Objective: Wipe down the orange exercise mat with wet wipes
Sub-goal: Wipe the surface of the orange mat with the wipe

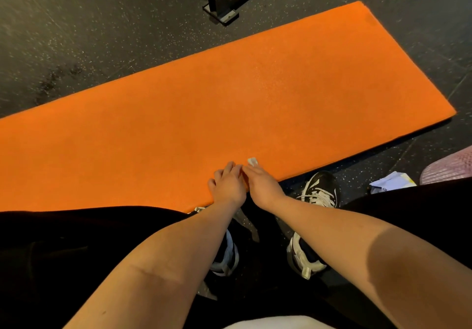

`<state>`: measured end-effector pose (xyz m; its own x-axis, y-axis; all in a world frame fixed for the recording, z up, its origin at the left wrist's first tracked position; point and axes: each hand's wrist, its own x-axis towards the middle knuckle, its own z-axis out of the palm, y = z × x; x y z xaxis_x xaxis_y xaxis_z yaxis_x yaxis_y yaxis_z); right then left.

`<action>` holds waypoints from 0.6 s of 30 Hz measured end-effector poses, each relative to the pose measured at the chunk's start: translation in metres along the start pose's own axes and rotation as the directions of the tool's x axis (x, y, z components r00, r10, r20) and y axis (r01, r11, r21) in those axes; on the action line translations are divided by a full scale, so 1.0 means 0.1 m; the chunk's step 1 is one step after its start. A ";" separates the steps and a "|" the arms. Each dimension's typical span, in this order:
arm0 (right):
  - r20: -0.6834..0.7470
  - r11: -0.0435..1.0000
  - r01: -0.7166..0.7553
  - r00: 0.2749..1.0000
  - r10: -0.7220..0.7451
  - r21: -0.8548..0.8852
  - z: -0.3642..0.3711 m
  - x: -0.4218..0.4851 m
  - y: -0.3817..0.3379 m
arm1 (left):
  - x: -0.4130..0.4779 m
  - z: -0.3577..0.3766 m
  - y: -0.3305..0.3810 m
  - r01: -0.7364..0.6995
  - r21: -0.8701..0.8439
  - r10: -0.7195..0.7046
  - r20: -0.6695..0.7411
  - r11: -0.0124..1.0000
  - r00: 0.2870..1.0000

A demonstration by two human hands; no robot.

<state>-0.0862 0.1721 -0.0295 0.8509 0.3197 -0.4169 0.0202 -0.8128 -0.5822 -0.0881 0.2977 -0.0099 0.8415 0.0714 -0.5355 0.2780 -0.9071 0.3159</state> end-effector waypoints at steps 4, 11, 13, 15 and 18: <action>0.063 0.994 0.069 0.996 -0.064 -0.084 -0.06 0.16 0.12 | 0.11 -0.05 0.00 0.024 0.004 -0.024 0.010 1.000 1.000; -0.120 0.944 -0.319 0.944 0.308 -0.081 -0.20 0.33 0.19 | 0.21 -0.04 0.05 0.080 -0.012 -0.081 -0.037 0.997 0.996; -0.041 0.974 -0.223 0.974 0.221 -0.045 -0.15 0.40 0.08 | 0.28 -0.06 0.07 0.084 -0.020 -0.085 -0.049 0.996 0.995; 0.065 0.998 -0.066 0.996 0.066 0.002 -0.11 0.47 -0.02 | 0.38 -0.07 0.07 0.066 -0.033 -0.068 -0.051 0.997 0.996; 0.097 0.995 0.028 0.995 -0.018 -0.093 -0.17 0.58 0.08 | 0.50 -0.09 0.07 0.074 -0.028 -0.075 -0.009 0.997 0.997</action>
<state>-0.0281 0.1762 -0.0465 0.7952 0.3806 -0.4721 0.0926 -0.8456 -0.5257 -0.0399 0.2990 -0.0274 0.8225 0.1426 -0.5507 0.3526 -0.8874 0.2968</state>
